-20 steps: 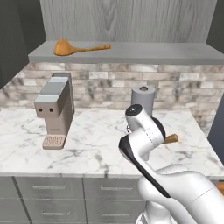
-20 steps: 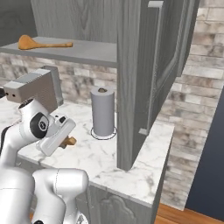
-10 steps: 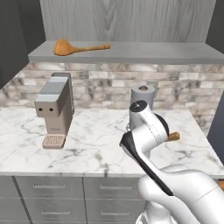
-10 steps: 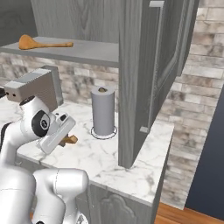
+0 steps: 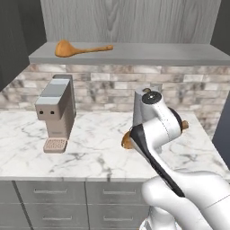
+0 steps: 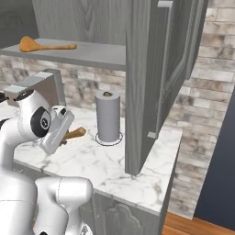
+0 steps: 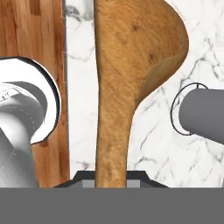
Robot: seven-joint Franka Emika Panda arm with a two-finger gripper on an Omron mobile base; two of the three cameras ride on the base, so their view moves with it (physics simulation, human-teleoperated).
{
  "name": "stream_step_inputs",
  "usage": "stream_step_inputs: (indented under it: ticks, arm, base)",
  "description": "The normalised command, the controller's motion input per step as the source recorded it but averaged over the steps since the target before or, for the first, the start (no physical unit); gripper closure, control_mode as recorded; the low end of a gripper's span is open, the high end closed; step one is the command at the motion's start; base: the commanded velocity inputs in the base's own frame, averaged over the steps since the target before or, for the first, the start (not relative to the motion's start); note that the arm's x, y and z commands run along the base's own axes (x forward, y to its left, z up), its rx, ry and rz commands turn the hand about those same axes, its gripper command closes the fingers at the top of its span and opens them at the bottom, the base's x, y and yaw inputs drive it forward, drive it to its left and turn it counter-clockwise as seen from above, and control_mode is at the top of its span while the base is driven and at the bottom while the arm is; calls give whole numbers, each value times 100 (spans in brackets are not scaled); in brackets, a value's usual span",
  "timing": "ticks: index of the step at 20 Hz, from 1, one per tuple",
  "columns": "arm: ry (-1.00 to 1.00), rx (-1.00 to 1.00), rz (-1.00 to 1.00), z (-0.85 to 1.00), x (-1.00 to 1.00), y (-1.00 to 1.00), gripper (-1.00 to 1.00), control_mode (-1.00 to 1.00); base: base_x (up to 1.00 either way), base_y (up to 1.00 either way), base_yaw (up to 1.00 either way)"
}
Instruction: Organize the utensils by type. Pick up the wooden spoons from the counter and place them in the open cabinet. Then pick up the metallic utensils from the counter and place them in the open drawer.
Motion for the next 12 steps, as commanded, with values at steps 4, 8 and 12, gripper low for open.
stream_step_inputs:
  ticks: [4,8,12]
  arm:
    - [0,0,27,54,-2,0,100,-100]
    - [-3,0,18,51,-3,0,100,-100]
    - [-7,0,0,50,1,0,100,-100]
  base:
    - [0,0,0]
    - [0,0,0]
    - [0,0,0]
